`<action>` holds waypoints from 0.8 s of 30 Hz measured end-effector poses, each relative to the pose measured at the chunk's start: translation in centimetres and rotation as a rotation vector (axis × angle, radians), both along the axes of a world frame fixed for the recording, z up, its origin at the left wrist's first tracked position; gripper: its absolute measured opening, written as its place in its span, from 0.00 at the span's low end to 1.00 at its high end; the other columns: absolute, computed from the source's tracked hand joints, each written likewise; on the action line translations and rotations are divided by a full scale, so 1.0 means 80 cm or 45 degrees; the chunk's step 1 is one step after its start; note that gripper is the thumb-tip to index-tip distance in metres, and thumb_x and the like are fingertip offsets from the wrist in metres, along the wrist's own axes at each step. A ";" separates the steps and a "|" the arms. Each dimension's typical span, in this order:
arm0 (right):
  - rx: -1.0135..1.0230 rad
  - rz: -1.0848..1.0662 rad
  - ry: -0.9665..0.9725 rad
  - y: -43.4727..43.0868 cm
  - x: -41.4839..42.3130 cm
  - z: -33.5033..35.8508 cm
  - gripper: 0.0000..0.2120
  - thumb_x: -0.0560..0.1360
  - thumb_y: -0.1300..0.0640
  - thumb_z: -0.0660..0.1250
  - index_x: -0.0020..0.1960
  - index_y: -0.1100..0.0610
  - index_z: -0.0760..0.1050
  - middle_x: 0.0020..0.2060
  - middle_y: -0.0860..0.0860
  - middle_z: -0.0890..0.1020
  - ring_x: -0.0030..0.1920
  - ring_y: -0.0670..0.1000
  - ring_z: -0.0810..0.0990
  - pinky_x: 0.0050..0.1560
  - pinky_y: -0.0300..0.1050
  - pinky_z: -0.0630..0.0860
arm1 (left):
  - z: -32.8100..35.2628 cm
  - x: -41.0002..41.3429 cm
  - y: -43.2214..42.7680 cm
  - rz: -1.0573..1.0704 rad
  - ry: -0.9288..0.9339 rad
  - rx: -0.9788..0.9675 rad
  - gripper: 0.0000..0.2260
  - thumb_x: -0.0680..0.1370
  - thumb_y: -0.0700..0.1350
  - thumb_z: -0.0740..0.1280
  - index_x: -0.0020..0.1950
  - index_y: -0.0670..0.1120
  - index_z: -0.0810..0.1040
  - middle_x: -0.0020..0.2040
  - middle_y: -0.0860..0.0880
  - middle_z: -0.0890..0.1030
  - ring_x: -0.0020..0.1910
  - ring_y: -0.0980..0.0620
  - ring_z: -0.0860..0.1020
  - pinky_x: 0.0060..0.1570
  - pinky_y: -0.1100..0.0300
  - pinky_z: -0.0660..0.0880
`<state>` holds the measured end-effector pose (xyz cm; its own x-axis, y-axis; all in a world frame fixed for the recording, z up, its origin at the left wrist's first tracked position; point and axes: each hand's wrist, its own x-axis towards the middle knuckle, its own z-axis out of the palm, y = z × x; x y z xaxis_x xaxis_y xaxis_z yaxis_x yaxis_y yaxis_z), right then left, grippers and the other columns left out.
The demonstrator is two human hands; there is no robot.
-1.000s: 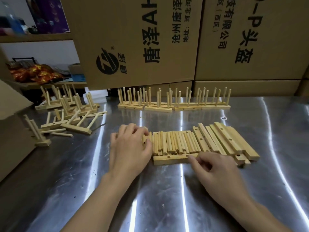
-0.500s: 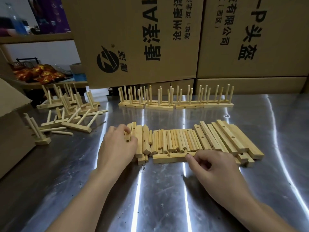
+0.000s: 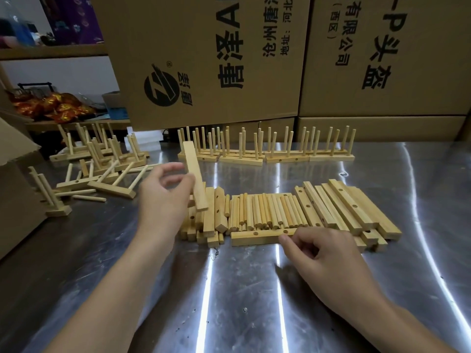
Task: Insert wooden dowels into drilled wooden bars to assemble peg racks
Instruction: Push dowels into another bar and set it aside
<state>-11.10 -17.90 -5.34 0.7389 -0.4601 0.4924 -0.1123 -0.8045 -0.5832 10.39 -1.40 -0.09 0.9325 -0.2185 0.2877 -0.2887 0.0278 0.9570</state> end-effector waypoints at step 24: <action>0.224 -0.065 -0.147 -0.005 0.002 0.007 0.09 0.78 0.53 0.75 0.55 0.41 0.81 0.43 0.38 0.83 0.39 0.45 0.82 0.40 0.32 0.75 | -0.011 -0.060 -0.035 -0.358 0.694 -0.561 0.16 0.86 0.55 0.63 0.65 0.45 0.80 0.35 0.52 0.81 0.31 0.57 0.78 0.31 0.62 0.76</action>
<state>-10.93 -18.31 -4.82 0.6558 -0.5818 0.4810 -0.0751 -0.6843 -0.7254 5.60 -4.22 -1.00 0.8938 -0.4407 -0.0829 0.2971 0.4435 0.8456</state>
